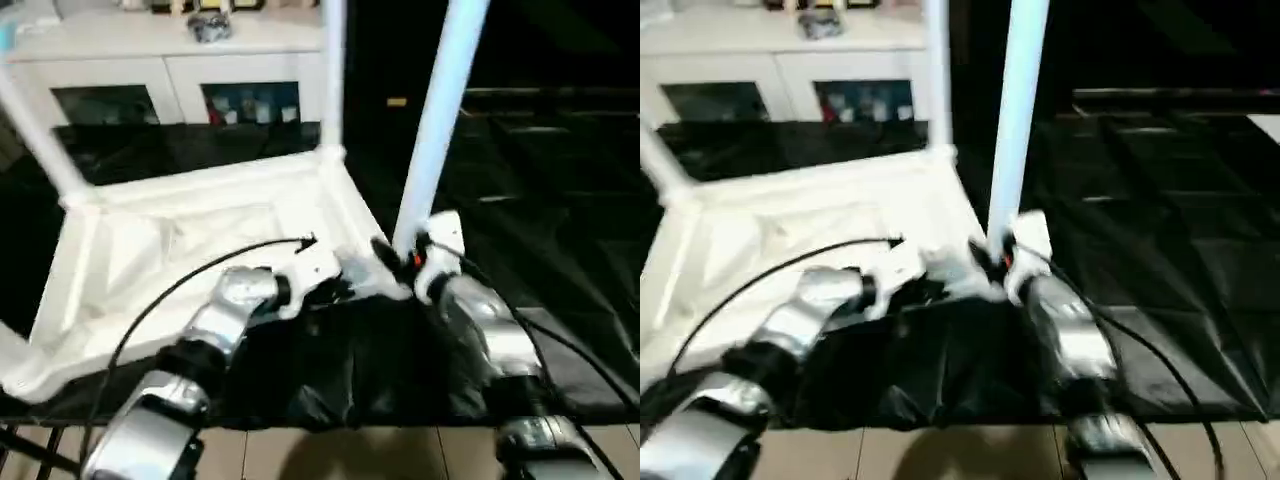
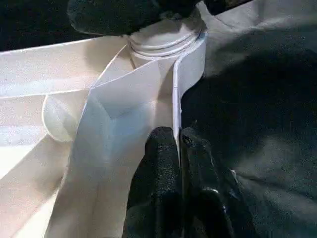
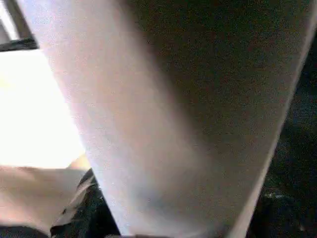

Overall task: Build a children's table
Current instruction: Rotate leg to tighten

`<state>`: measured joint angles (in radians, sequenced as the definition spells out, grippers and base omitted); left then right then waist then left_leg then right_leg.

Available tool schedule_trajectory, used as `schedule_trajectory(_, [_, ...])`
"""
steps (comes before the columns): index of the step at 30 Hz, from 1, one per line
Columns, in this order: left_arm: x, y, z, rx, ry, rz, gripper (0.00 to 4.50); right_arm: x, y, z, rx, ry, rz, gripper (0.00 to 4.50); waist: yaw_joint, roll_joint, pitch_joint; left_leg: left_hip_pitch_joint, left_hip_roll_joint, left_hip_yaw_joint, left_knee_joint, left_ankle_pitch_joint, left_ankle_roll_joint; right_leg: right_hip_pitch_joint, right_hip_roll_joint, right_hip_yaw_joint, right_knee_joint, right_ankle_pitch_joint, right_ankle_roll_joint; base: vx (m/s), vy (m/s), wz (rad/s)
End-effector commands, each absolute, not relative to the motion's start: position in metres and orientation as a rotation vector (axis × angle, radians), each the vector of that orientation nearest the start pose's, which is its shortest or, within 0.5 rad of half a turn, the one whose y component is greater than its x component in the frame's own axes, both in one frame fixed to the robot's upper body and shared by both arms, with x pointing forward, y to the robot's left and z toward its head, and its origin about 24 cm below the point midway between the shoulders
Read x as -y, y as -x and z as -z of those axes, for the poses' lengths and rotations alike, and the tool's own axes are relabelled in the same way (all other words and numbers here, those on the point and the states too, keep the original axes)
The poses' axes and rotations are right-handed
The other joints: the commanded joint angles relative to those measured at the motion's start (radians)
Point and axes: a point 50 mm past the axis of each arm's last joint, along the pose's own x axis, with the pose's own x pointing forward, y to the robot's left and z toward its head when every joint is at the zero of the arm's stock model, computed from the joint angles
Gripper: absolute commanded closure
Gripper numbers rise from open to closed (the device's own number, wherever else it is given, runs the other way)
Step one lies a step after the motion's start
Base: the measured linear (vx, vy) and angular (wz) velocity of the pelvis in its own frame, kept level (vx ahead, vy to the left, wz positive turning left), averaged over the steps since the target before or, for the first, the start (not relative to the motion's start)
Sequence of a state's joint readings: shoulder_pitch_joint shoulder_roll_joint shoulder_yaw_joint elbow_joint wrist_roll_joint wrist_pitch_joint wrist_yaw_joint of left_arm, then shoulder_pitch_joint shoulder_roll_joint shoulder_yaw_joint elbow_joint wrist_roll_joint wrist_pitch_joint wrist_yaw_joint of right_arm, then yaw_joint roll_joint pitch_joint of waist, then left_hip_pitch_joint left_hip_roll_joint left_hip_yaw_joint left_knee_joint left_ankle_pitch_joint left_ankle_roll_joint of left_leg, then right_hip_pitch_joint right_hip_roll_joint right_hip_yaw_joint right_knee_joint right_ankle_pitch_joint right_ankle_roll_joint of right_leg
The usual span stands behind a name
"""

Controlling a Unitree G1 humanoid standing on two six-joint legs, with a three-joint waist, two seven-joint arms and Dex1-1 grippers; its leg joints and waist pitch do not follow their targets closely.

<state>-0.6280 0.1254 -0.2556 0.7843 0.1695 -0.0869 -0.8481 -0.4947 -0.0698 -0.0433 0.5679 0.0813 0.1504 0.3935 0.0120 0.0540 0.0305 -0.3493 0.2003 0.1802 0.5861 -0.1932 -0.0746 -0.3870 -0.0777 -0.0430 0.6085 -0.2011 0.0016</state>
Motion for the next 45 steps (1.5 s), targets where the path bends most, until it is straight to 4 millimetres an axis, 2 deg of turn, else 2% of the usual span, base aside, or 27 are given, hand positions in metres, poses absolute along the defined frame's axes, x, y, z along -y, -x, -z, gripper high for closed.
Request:
schedule_trajectory(1, [-0.022,-0.32,-0.05,-0.149,-0.403,1.24,4.5,0.054,-0.319,-0.019,-0.345,-0.083,-0.683,2.42,0.0,-0.015,-0.04,-0.006,0.017,-0.014,-0.079,-0.294,0.014,0.029,-0.056,0.034,-0.1,-0.352,-0.171,0.0,0.0,0.0])
schedule_trajectory(2, [-0.022,-0.32,-0.05,-0.148,-0.403,1.239,4.5,0.053,-0.319,-0.02,-0.336,-0.082,-0.689,2.08,-0.001,-0.016,-0.041,-0.007,0.017,-0.013,-0.077,-0.285,0.019,0.031,-0.055,0.034,-0.099,-0.332,-0.177,0.0,0.0,0.0])
schedule_trajectory(3, [-0.025,-0.32,-0.051,-0.14,-0.407,1.249,4.5,0.055,-0.321,-0.023,-0.318,-0.112,-0.696,1.89,-0.001,-0.022,-0.04,-0.008,0.017,-0.01,-0.076,-0.271,0.032,0.032,-0.055,0.034,-0.099,-0.311,-0.185,0.0,0.0,0.0])
schedule_trajectory(4, [-0.025,-0.32,-0.051,-0.139,-0.407,1.251,4.5,0.055,-0.321,-0.023,-0.316,-0.116,-0.697,1.76,0.001,-0.017,-0.041,-0.008,0.017,-0.01,-0.076,-0.261,0.039,0.033,-0.056,0.034,-0.097,-0.302,-0.191,0.0,0.0,0.0])
schedule_trajectory(7, [-0.036,-0.319,-0.049,-0.141,-0.409,1.271,4.5,0.066,-0.318,-0.024,-0.3,-0.145,-0.742,1.68,0.001,-0.017,-0.039,-0.009,0.019,-0.01,-0.078,-0.265,0.05,0.033,-0.057,0.033,-0.098,-0.316,-0.193,0.0,0.0,0.0])
schedule_trajectory(9, [-0.042,-0.318,-0.048,-0.144,-0.415,1.282,4.5,0.074,-0.316,-0.023,-0.302,-0.141,-0.773,1.3,0.001,-0.017,-0.04,-0.008,0.02,-0.011,-0.079,-0.267,0.05,0.034,-0.056,0.033,-0.098,-0.316,-0.192,0.0,0.0,0.0])
schedule_trajectory(10, [-0.042,-0.318,-0.048,-0.144,-0.415,1.282,4.5,0.074,-0.316,-0.023,-0.302,-0.141,-0.773,1.3,0.002,-0.017,-0.041,-0.009,0.021,-0.01,-0.079,-0.261,0.053,0.035,-0.057,0.034,-0.096,-0.297,-0.196,0.0,0.0,0.0])
schedule_trajectory(11, [-0.05,-0.318,-0.048,-0.147,-0.422,1.292,4.5,0.084,-0.312,-0.022,-0.303,-0.13,-0.819,1.19,0.002,-0.017,-0.041,-0.009,0.021,-0.01,-0.079,-0.257,0.054,0.035,-0.056,0.034,-0.097,-0.291,-0.199,0.0,0.0,0.0])
schedule_trajectory(12, [-0.05,-0.318,-0.048,-0.147,-0.422,1.292,4.5,0.084,-0.312,-0.022,-0.303,-0.13,-0.819,1.19,0.005,-0.021,-0.041,-0.009,0.022,-0.009,-0.078,-0.256,0.061,0.037,-0.057,0.034,-0.096,-0.283,-0.2,0.0,0.0,0.0])
schedule_trajectory(14, [-0.065,-0.315,-0.047,-0.16,-0.419,1.337,4.5,0.107,-0.302,-0.023,-0.312,-0.081,-0.917,0.93,0.01,-0.021,-0.043,-0.009,0.023,-0.007,-0.076,-0.235,0.073,0.04,-0.056,0.034,-0.095,-0.252,-0.205,0.0,0.0,0.0])
schedule_trajectory(16, [-0.071,-0.314,-0.047,-0.17,-0.428,1.356,4.5,0.117,-0.299,-0.024,-0.32,-0.051,-0.95,0.78,0.016,-0.019,-0.045,-0.009,0.025,-0.006,-0.075,-0.202,0.083,0.04,-0.056,0.033,-0.09,-0.199,-0.224,0.0,0.0,0.0])
schedule_trajectory(17, [-0.071,-0.314,-0.047,-0.17,-0.428,1.356,4.5,0.117,-0.299,-0.024,-0.32,-0.051,-0.95,0.78,0.019,-0.018,-0.046,-0.008,0.026,-0.005,-0.074,-0.196,0.083,0.04,-0.056,0.032,-0.088,-0.191,-0.228,0.0,0.0,0.0])
schedule_trajectory(18, [-0.075,-0.314,-0.047,-0.172,-0.436,1.367,4.5,0.123,-0.296,-0.026,-0.327,-0.042,-0.983,0.78,0.025,-0.01,-0.045,-0.008,0.026,-0.004,-0.074,-0.194,0.082,0.039,-0.056,0.033,-0.087,-0.179,-0.233,0.0,0.0,0.0])
schedule_trajectory(19, [-0.078,-0.314,-0.047,-0.173,-0.444,1.373,4.5,0.128,-0.295,-0.027,-0.322,-0.021,-1.002,0.78,0.027,-0.014,-0.048,-0.007,0.027,-0.004,-0.073,-0.181,0.08,0.042,-0.055,0.032,-0.084,-0.147,-0.237,0.0,0.0,0.0])
schedule_trajectory(21, [-0.082,-0.315,-0.047,-0.179,-0.454,1.38,4.5,0.133,-0.294,-0.028,-0.318,-0.003,-1.02,0.78,0.029,-0.015,-0.048,-0.009,0.027,-0.003,-0.072,-0.173,0.084,0.043,-0.054,0.03,-0.08,-0.113,-0.247,0.0,0.0,0.0])
schedule_trajectory(23, [-0.085,-0.314,-0.047,-0.186,-0.463,1.392,4.5,0.138,-0.292,-0.029,-0.321,-0.001,-1.039,0.78,0.03,-0.016,-0.048,-0.009,0.027,-0.001,-0.071,-0.179,0.084,0.042,-0.055,0.03,-0.08,-0.117,-0.252,0.0,0.0,0.0])
schedule_trajectory(24, [-0.09,-0.314,-0.047,-0.197,-0.476,1.408,4.5,0.145,-0.291,-0.031,-0.325,0.003,-1.064,1.04,0.031,-0.016,-0.048,-0.009,0.027,-0.002,-0.071,-0.179,0.084,0.042,-0.056,0.03,-0.081,-0.121,-0.252,0.0,0.0,0.0])
schedule_trajectory(27, [-0.095,-0.314,-0.048,-0.206,-0.484,1.426,4.5,0.151,-0.289,-0.033,-0.332,0.003,-1.091,1.16,0.039,-0.017,-0.052,-0.009,0.028,0.0,-0.067,-0.148,0.096,0.044,-0.054,0.03,-0.074,-0.075,-0.26,0.0,0.0,0.0])
schedule_trajectory(28, [-0.098,-0.314,-0.049,-0.209,-0.486,1.432,4.5,0.154,-0.287,-0.034,-0.338,0.012,-1.11,1.45,0.041,-0.017,-0.052,-0.009,0.028,0.0,-0.066,-0.139,0.098,0.043,-0.054,0.03,-0.072,-0.063,-0.262,0.0,0.0,0.0])
schedule_trajectory(30, [-0.1,-0.314,-0.049,-0.21,-0.487,1.437,4.5,0.157,-0.286,-0.034,-0.344,0.017,-1.124,1.53,0.048,-0.018,-0.053,-0.011,0.028,0.0,-0.063,-0.12,0.108,0.044,-0.054,0.029,-0.068,-0.031,-0.265,0.0,0.0,0.0])
schedule_trajectory(34, [-0.108,-0.314,-0.05,-0.221,-0.492,1.447,4.5,0.163,-0.284,-0.035,-0.363,0.016,-1.153,1.92,0.052,-0.016,-0.052,-0.011,0.028,0.0,-0.063,-0.128,0.104,0.042,-0.055,0.028,-0.069,-0.045,-0.267,0.0,0.0,0.0])
schedule_trajectory(39, [-0.112,-0.314,-0.049,-0.231,-0.491,1.445,4.5,0.167,-0.281,-0.033,-0.384,0.025,-1.177,2.1,0.052,-0.018,-0.053,-0.01,0.028,0.0,-0.063,-0.135,0.094,0.043,-0.055,0.028,-0.069,-0.059,-0.265,0.0,0.0,0.0])
schedule_trajectory(45, [-0.115,-0.314,-0.05,-0.237,-0.487,1.45,4.5,0.169,-0.28,-0.033,-0.393,0.026,-1.187,2.16,0.053,-0.019,-0.054,-0.011,0.028,0.0,-0.061,-0.117,0.104,0.044,-0.054,0.027,-0.065,-0.031,-0.268,0.0,0.0,0.0])
